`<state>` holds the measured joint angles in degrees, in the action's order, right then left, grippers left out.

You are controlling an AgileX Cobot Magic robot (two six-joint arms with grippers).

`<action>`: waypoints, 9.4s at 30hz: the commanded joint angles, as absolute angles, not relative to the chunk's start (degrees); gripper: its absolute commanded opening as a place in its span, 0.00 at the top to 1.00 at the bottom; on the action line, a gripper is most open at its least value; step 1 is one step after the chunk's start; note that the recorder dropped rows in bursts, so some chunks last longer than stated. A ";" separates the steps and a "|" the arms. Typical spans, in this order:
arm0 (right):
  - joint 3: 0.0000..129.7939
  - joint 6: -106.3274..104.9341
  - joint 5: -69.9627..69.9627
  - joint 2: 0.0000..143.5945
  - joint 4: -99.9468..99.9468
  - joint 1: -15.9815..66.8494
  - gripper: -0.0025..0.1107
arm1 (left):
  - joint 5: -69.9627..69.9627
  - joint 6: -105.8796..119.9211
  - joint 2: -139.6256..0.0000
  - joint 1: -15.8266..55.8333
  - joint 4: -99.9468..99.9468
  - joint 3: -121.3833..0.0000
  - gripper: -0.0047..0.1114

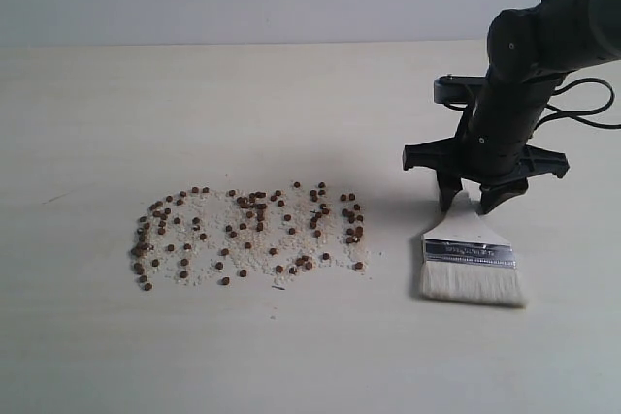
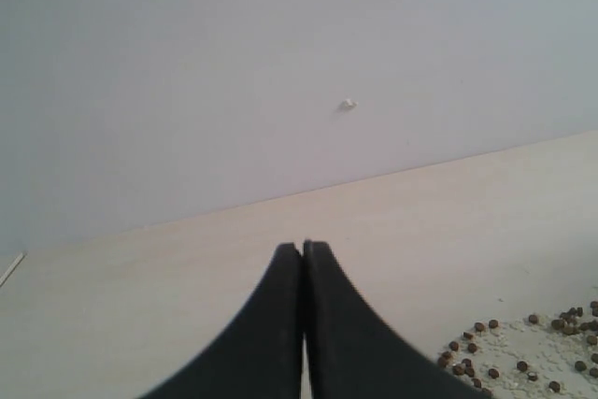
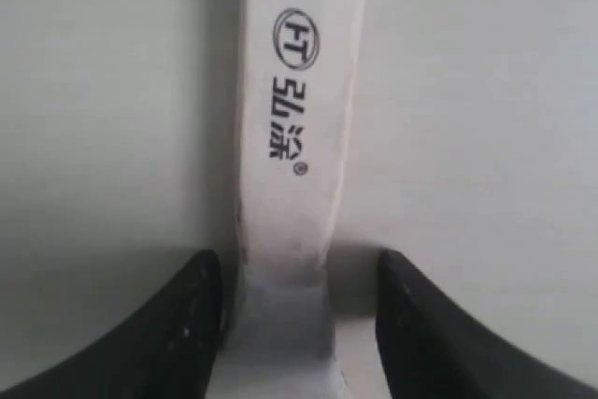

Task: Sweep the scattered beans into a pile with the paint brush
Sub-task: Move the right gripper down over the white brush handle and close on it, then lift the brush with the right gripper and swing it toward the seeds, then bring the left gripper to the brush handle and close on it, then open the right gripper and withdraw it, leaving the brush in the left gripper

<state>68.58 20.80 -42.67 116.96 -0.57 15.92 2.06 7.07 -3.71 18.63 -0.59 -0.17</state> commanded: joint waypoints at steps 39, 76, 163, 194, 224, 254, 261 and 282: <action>67.07 14.23 -45.75 93.96 -0.46 16.66 0.98 | 2.07 6.86 -3.32 18.48 -0.69 0.00 0.96; 39.83 -0.30 -21.42 51.66 -12.00 16.66 0.98 | 2.07 6.86 -3.32 18.48 -0.69 0.00 0.96; 41.59 -22.77 5.64 73.35 -37.47 35.62 0.98 | -52.13 -23.58 -81.74 39.36 -50.46 -28.29 0.42; 41.59 -17.29 19.88 74.68 -28.12 42.66 0.98 | -54.59 -19.86 -86.46 39.36 -43.28 -28.99 0.42; 41.47 -14.79 19.22 74.69 -26.80 47.99 0.98 | -56.36 -19.46 -89.34 39.36 -41.15 -32.60 0.42; 41.47 -14.66 19.83 74.69 -26.80 49.72 0.98 | -57.62 -22.26 -89.34 39.36 -45.76 -32.84 0.96; 41.58 -14.86 19.72 74.69 -27.50 49.72 0.73 | -58.64 -23.14 -89.34 39.36 -45.53 -32.84 0.96; 35.14 -59.64 26.72 62.11 -70.75 49.50 0.47 | -58.64 -24.45 -89.34 38.25 -43.28 -32.84 0.96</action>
<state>35.44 -58.88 26.01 62.54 -71.14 49.56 -57.38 -23.98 -89.39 38.37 -43.97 -32.46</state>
